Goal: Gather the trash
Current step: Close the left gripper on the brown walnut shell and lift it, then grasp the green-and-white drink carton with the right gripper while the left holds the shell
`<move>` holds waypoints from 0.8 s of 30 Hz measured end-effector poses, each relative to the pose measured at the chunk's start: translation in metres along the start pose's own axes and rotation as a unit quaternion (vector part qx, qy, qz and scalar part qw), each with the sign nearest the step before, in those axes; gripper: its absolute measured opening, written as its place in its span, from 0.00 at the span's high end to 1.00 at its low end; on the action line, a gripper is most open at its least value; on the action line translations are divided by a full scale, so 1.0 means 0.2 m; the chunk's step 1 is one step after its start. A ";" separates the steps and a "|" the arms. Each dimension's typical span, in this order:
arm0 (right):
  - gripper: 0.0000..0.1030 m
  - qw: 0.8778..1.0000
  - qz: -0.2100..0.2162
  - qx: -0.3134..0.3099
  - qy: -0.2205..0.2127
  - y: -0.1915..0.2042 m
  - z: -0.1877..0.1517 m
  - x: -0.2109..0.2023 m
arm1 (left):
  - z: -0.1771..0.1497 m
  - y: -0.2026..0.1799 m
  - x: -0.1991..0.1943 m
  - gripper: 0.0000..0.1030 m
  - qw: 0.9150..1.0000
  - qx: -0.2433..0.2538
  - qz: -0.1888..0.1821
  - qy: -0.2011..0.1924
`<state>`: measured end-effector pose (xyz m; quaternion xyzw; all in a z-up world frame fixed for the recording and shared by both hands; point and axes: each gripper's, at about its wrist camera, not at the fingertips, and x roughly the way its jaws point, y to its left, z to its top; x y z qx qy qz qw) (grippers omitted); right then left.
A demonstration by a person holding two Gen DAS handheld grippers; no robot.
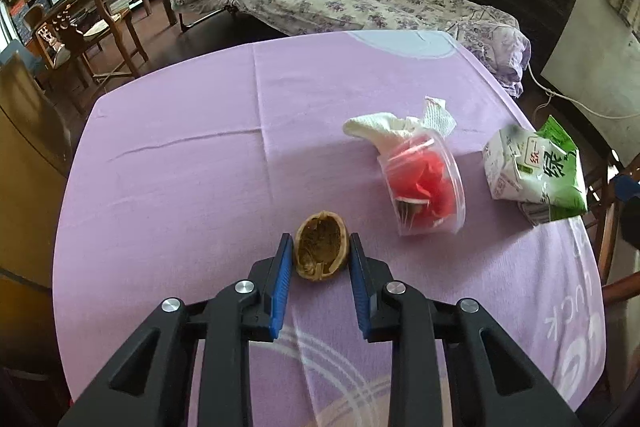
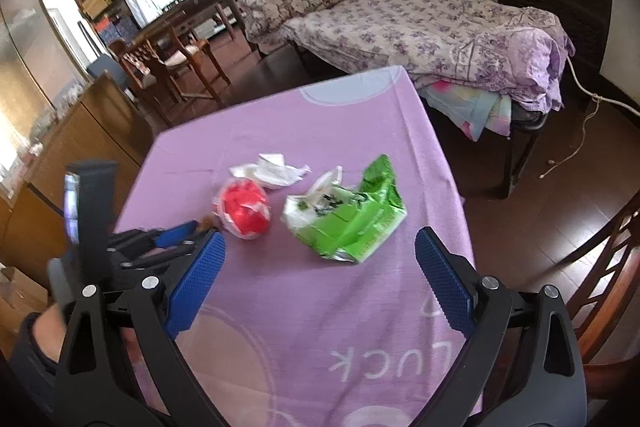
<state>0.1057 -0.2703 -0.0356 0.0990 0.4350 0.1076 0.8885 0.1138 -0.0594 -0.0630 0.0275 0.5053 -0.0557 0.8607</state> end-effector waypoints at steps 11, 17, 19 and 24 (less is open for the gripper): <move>0.07 0.992 -0.060 -0.090 0.057 0.03 -0.03 0.18 | -0.11 0.15 -0.18 0.73 0.996 -0.073 -0.040 -0.007; 0.07 0.980 -0.123 -0.146 0.053 0.08 -0.02 0.29 | -0.14 0.16 -0.20 0.73 0.995 -0.078 -0.054 -0.003; 0.07 0.980 -0.120 -0.149 0.056 0.07 -0.02 0.31 | -0.14 0.15 -0.21 0.73 0.995 -0.077 -0.057 -0.004; 0.07 0.980 -0.111 -0.156 0.049 0.03 0.01 0.36 | -0.15 0.15 -0.20 0.73 0.995 -0.072 -0.062 -0.003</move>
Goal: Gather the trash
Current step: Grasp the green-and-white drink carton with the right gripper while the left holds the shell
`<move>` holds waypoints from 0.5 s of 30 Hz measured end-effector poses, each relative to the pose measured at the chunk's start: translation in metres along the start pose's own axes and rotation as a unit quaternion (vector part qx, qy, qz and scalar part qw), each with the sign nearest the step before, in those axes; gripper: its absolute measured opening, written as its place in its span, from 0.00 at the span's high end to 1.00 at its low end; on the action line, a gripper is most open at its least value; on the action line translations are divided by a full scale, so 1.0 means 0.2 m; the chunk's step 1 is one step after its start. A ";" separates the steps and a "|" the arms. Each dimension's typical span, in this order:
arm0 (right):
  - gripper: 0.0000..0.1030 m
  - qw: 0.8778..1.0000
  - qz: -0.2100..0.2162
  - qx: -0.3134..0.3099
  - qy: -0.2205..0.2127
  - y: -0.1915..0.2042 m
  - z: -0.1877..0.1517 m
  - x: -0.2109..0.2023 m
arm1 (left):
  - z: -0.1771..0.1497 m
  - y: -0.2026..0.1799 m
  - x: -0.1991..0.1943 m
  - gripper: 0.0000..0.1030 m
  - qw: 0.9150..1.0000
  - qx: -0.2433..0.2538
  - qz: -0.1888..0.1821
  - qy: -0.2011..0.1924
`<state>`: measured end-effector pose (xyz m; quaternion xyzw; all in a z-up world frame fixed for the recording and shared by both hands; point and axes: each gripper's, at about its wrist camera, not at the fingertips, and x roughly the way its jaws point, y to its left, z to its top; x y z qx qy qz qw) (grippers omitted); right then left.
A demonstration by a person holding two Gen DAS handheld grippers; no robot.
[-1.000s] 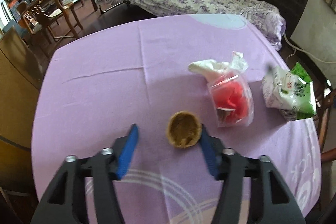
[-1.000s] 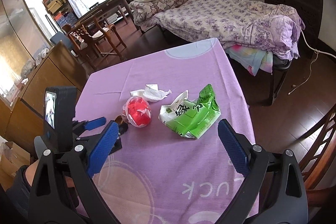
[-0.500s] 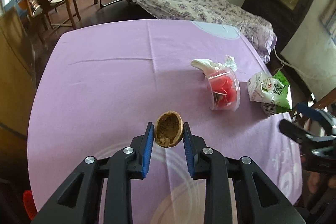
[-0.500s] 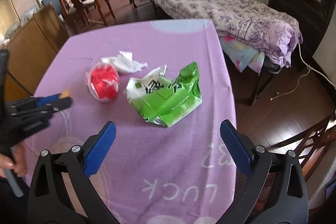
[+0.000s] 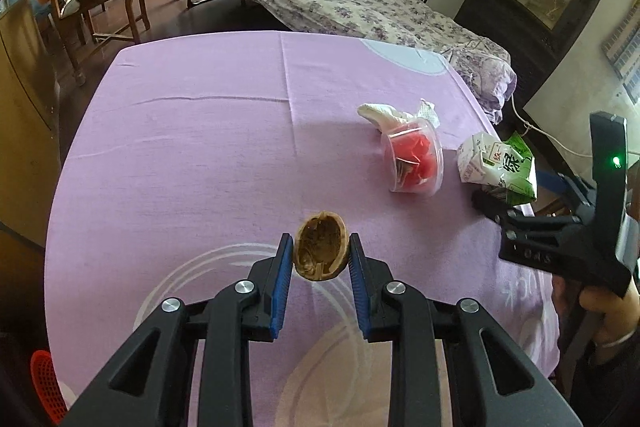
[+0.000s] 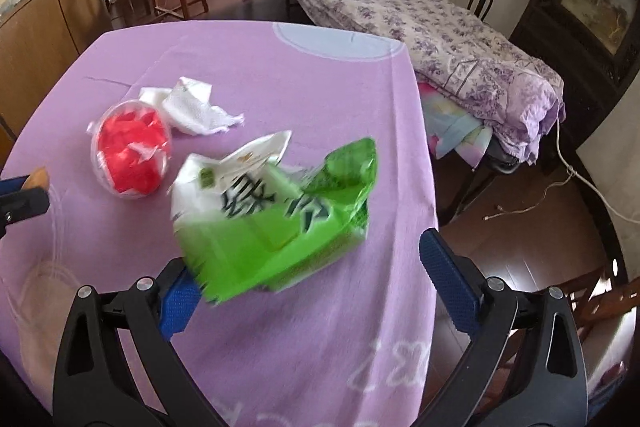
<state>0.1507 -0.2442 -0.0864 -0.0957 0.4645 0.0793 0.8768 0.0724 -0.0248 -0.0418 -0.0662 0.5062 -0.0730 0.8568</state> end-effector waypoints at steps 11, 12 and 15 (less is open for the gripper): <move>0.24 0.999 0.033 0.006 -0.014 0.00 0.06 0.07 | 0.01 0.00 0.01 0.73 1.000 0.000 -0.003 0.003; 0.30 0.999 0.047 0.009 -0.008 0.00 0.07 0.07 | 0.00 0.00 0.01 0.73 1.000 0.001 -0.003 0.002; 0.39 0.998 0.066 0.023 -0.005 0.00 0.07 0.06 | 0.00 0.01 0.01 0.73 1.000 -0.003 -0.003 0.001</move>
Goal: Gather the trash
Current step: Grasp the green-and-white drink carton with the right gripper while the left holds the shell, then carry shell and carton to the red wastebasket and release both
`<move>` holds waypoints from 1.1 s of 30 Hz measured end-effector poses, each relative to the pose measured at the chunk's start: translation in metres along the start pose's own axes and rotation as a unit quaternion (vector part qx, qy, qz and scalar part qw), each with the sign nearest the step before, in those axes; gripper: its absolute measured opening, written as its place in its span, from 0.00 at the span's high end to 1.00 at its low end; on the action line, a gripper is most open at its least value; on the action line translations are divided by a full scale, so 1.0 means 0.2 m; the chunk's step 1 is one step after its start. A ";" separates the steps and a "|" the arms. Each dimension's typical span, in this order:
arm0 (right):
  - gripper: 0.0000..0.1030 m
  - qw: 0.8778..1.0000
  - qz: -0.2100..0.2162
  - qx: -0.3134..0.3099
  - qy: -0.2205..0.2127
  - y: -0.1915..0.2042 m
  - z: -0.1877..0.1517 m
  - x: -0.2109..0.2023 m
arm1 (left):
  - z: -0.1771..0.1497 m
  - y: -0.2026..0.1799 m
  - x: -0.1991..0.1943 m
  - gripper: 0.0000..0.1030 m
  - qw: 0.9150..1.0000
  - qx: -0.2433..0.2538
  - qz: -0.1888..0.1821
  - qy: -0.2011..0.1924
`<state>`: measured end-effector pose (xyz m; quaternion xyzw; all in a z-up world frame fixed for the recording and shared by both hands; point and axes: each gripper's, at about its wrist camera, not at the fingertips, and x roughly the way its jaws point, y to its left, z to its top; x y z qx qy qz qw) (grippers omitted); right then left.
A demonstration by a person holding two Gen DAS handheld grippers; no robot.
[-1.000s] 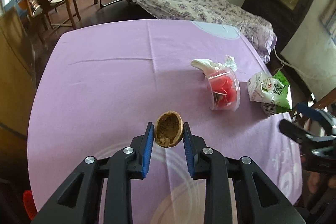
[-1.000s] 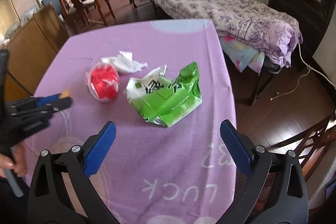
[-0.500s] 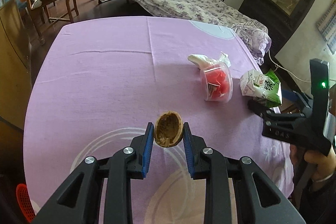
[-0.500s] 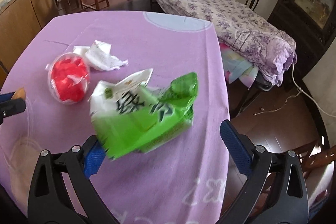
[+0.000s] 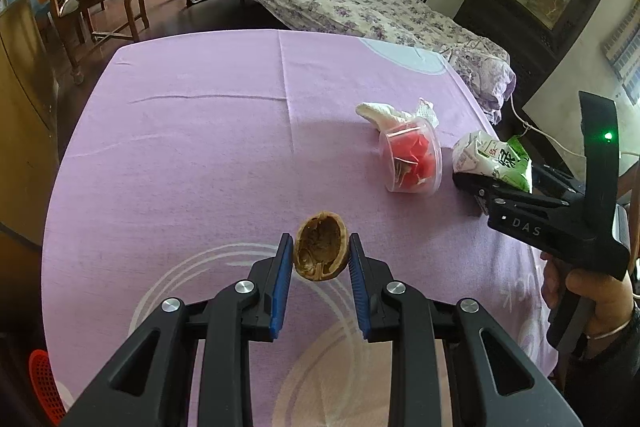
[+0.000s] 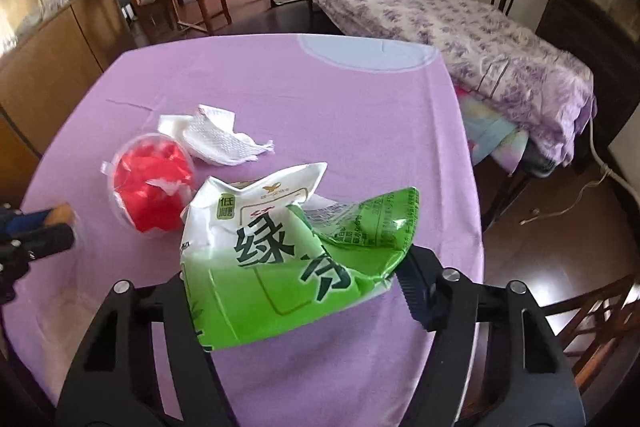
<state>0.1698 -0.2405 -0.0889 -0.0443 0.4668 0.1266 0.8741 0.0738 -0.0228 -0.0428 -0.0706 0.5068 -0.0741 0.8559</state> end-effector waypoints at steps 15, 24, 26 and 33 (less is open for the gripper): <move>0.67 0.997 0.053 0.046 -0.019 -0.01 -0.05 -0.19 | -0.02 0.05 -0.08 0.73 1.000 -0.025 -0.012 -0.013; 0.67 0.996 0.072 0.046 -0.026 0.09 -0.10 -0.30 | -0.05 0.09 -0.15 0.73 0.999 -0.038 -0.020 -0.022; 0.67 0.996 0.072 0.038 -0.026 0.14 -0.12 -0.33 | -0.07 0.10 -0.19 0.73 0.999 -0.039 -0.020 -0.025; 0.67 0.995 0.100 0.028 -0.011 0.31 -0.23 -0.44 | -0.16 0.18 -0.37 0.73 0.999 -0.032 -0.010 -0.042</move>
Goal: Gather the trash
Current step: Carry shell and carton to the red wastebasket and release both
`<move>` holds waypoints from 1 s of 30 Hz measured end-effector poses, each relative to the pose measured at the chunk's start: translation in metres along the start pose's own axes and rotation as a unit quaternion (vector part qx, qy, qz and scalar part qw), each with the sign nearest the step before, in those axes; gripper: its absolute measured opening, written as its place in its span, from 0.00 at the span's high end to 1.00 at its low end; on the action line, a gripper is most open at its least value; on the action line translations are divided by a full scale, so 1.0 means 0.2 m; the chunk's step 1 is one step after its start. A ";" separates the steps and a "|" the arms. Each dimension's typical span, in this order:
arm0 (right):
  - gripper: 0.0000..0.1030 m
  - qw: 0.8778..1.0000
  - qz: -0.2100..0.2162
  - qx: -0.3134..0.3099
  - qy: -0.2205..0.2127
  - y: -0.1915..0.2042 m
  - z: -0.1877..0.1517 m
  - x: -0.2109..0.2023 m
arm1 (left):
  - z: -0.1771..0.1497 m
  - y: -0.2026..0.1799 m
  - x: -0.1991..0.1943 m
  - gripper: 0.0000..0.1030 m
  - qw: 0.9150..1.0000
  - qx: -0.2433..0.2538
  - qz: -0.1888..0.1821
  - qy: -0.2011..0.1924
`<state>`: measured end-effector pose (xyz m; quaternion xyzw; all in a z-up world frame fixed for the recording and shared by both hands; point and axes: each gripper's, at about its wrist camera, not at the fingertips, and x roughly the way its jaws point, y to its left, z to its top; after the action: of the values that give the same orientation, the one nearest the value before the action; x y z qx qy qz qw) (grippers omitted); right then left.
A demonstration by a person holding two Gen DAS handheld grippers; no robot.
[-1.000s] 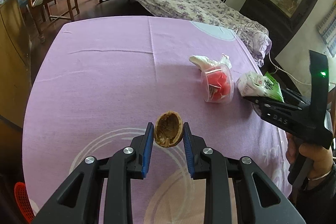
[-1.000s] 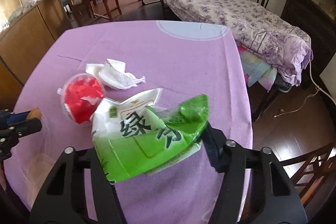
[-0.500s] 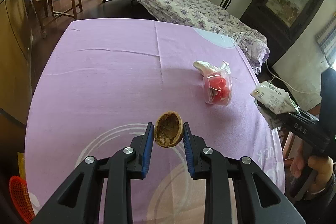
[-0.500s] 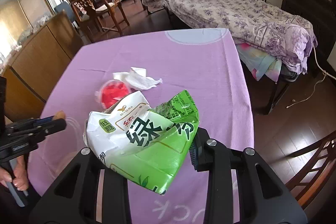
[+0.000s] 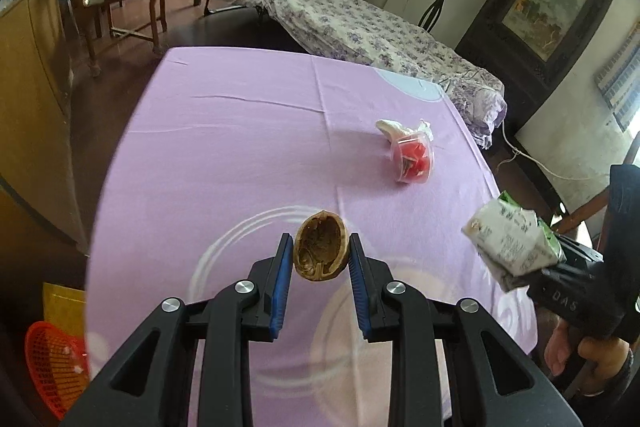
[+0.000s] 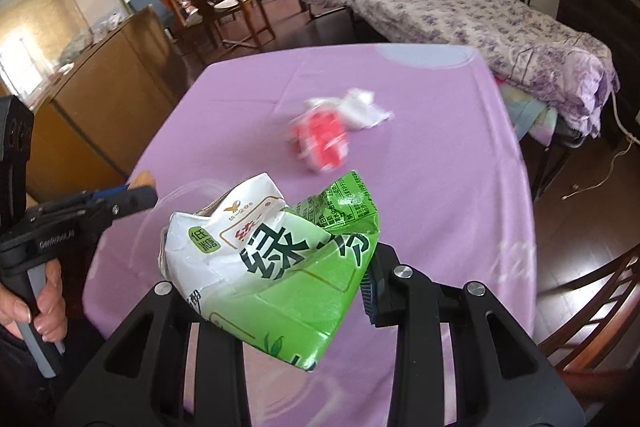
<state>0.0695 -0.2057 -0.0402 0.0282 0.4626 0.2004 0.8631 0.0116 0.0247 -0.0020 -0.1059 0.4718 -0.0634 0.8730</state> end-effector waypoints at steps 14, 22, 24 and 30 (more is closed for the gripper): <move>0.67 0.992 0.064 -0.103 0.026 0.69 -0.07 -0.04 | -0.21 0.41 -0.48 0.73 0.996 -0.056 0.044 -0.053; 0.67 0.972 0.110 -0.200 0.050 1.25 -0.07 0.02 | -0.42 0.82 -0.72 0.73 0.985 -0.130 0.087 -0.073; 0.67 0.967 0.119 -0.218 0.056 1.36 -0.07 0.04 | -0.49 0.93 -0.76 0.73 0.981 -0.150 0.101 -0.071; 0.67 0.945 0.140 -0.282 0.090 1.74 -0.13 0.16 | -0.71 1.30 -0.84 0.73 0.963 -0.221 0.142 -0.055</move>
<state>-0.0470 0.1229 0.0013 -0.1702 0.4544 0.4431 0.7538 -0.1958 0.2948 -0.0056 -0.2309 0.4354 0.1732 0.8527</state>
